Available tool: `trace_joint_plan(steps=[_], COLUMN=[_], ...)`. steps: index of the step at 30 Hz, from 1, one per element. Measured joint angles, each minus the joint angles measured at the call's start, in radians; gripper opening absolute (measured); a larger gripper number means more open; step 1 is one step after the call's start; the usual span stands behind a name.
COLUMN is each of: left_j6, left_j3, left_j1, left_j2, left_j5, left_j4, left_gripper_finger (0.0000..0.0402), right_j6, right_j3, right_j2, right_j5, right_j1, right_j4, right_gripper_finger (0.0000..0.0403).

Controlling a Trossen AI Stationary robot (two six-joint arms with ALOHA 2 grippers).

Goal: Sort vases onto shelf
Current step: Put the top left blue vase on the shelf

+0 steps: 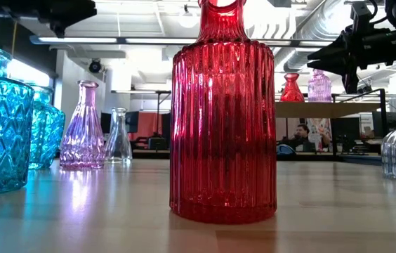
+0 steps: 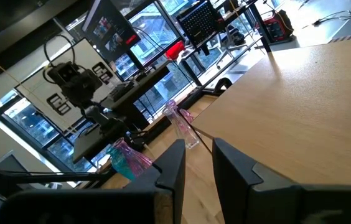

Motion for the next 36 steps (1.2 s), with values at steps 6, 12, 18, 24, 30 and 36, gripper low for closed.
trace_joint_plan(steps=[6,12,18,24,30,36], left_j6=[-0.043,-0.147,-0.251,-0.393,-0.558,-0.711], left_j3=[0.112,0.250,0.342,0.406,0.423,0.423], left_j1=[0.000,0.000,0.000,0.000,0.000,-0.001], left_j2=[0.129,0.230,0.287,0.315,0.335,0.371], left_j5=[0.002,0.119,0.166,0.178,0.241,0.275], left_j4=[-0.082,-0.271,-0.327,-0.458,-0.542,-0.702], left_gripper_finger=[0.0101,0.0101,0.0101,0.0101,0.0101,0.0101], right_j6=[0.000,0.000,0.000,0.000,0.000,0.000], right_j3=[0.000,0.000,0.000,0.000,0.000,0.000], right_j2=[0.000,0.000,0.000,0.000,0.000,0.000], right_j5=[0.000,0.000,0.000,0.000,0.000,0.000], right_j1=[0.000,0.000,0.000,0.000,0.000,0.000], right_j4=[-0.002,-0.011,-0.012,-0.014,-0.014,-0.014], right_gripper_finger=[0.0062,0.0062,0.0062,0.0062,0.0062,0.0062])
